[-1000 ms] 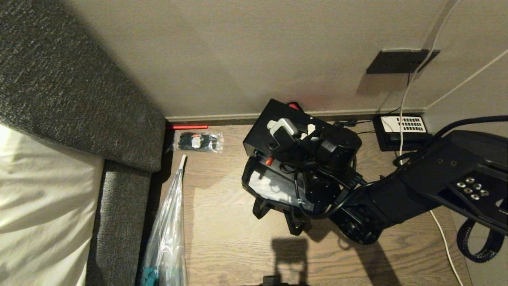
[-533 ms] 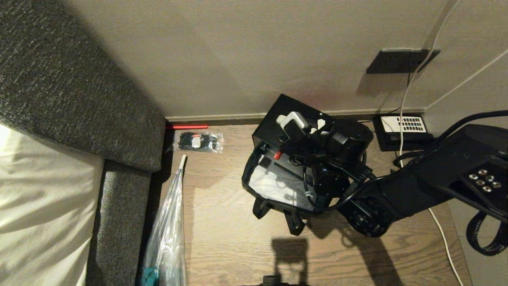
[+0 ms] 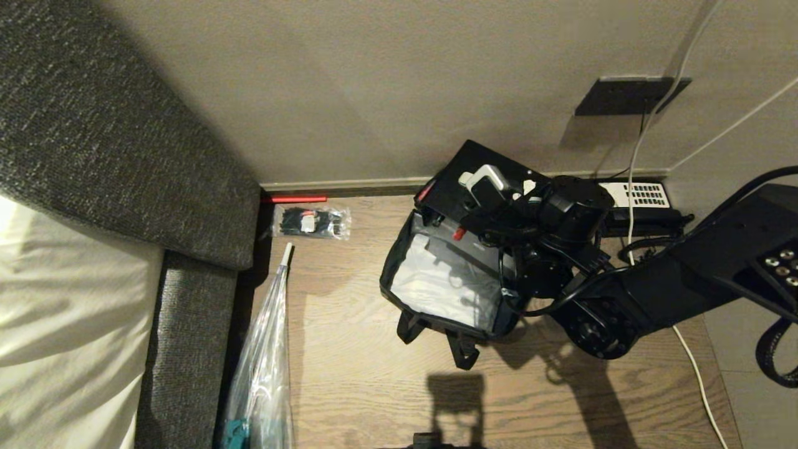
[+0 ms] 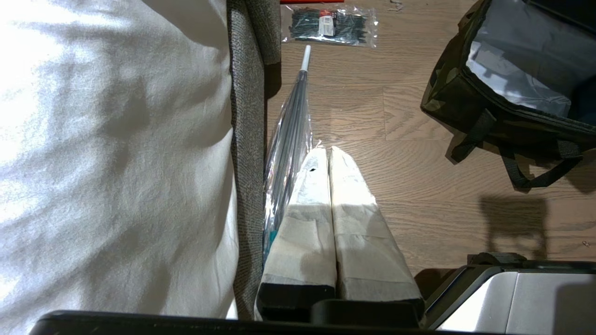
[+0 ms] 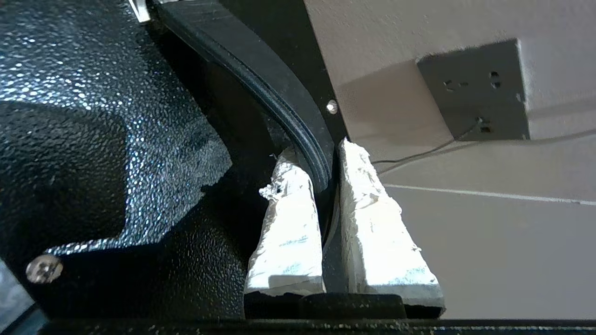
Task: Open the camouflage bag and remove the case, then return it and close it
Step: Release the handle
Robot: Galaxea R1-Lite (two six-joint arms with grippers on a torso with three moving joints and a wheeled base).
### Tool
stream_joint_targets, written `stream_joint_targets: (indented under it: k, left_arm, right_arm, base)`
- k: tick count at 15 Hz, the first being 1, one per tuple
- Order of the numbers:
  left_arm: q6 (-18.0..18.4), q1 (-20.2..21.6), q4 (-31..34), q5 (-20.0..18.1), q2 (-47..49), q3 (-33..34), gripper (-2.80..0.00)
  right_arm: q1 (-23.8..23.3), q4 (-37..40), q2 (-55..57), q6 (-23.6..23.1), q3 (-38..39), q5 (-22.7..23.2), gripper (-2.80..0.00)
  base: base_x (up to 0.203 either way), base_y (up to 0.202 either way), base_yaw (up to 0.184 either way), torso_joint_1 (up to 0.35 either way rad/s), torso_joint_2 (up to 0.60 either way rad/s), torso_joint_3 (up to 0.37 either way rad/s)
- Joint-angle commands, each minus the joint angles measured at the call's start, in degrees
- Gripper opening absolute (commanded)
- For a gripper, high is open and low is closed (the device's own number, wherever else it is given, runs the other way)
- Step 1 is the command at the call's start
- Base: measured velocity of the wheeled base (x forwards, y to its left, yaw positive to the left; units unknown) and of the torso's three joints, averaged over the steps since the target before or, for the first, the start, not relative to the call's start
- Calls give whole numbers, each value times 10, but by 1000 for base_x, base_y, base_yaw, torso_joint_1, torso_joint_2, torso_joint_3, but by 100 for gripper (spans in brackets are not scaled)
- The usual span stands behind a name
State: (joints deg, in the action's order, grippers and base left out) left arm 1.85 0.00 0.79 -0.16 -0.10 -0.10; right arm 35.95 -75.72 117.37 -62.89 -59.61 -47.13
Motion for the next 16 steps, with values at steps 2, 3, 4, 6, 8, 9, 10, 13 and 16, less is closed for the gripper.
stream_joint_targets:
  k: [2,3,4,6,8,9,10,13,16]
  left_arm:
    - [0,0,0,0,1,0,-280]
    - [0,0,0,0,1,0,-280]
    - [0,0,0,0,1,0,-280]
    - [0,0,0,0,1,0,-280]
    - [0,0,0,0,1,0,-280]
    - [0,0,0,0,1,0,-280]
    - [0,0,0,0,1,0,-280]
    - [0,0,0,0,1,0,-280]
    - [0,0,0,0,1,0,-280]
  right_arm:
    - [-15,-5,-13,-4,4,-2,-280]
    - [-21,-5,-16,-4,4,-2,-280]
    - [-27,-4,-17,-4,6,-2,-280]
    - [-40,-4,-22,-4,12,-2,-280]
    - [-51,-4,-24,-3,13,-2,-280]
    - [-57,-4,-26,-3,15,-2,-280]
    - [-62,-4,-28,-3,17,-2,-280]
    - [-80,-4,-33,-1,26,-2,-280]
    - [-101,-4,-37,0,38,-1,-280]
  base:
    - [0,0,0,0,0,0]
    - [0,0,0,0,0,0]
    - [0,0,0,0,0,0]
    - [0,0,0,0,0,0]
    - [0,0,0,0,0,0]
    - [0,0,0,0,0,0]
    - [0,0,0,0,0,0]
    - [0,0,0,0,0,0]
    - [0,0,0,0,0,0]
